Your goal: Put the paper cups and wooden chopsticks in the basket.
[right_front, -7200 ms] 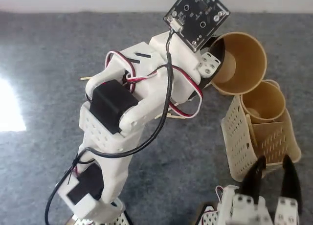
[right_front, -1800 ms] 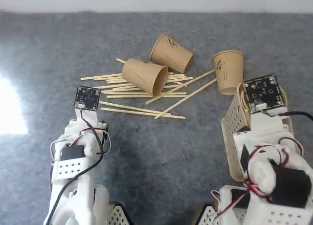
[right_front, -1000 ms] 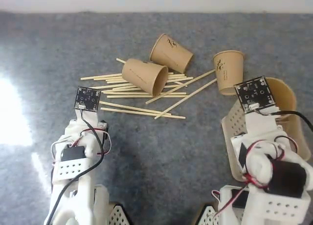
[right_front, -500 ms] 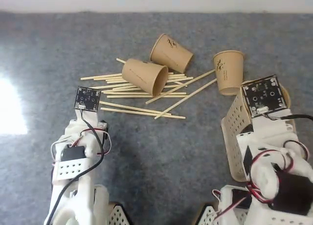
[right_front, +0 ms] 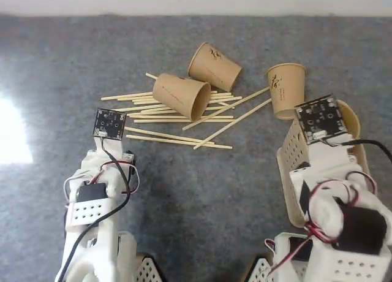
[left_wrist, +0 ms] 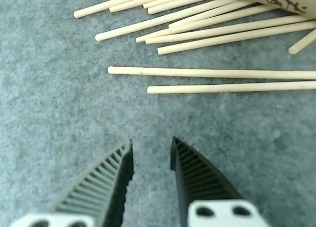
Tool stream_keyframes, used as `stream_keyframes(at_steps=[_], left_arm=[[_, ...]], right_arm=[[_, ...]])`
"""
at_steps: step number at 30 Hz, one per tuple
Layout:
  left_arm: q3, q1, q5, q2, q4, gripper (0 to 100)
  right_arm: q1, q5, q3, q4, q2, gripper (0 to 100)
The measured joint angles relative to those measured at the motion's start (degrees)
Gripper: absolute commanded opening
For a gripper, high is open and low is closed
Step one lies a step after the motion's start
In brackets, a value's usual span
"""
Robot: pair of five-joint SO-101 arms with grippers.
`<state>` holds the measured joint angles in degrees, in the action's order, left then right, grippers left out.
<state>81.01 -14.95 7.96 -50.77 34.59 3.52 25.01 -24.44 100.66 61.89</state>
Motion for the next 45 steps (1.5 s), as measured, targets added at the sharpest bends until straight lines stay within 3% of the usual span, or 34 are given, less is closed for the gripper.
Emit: stream_keyframes(at_steps=[14, 18, 23, 37, 45], left_arm=[[0.0, 0.0, 0.0, 0.0, 0.0, 12], [0.0, 0.0, 0.0, 0.0, 0.0, 12], [0.0, 0.0, 0.0, 0.0, 0.0, 12], [0.0, 0.0, 0.0, 0.0, 0.0, 12], [0.0, 0.0, 0.0, 0.0, 0.0, 12]], right_arm=[[-0.3, 2.8, -7.7, -0.4, -0.3, 0.8], [7.0, 4.3, -9.0, -6.9, -0.4, 0.6], [16.5, 4.7, -15.0, -22.7, -0.2, 0.6], [14.3, 7.7, -16.7, -34.2, -2.1, 0.6], [14.2, 11.3, -15.6, -40.7, -14.9, 0.7]])
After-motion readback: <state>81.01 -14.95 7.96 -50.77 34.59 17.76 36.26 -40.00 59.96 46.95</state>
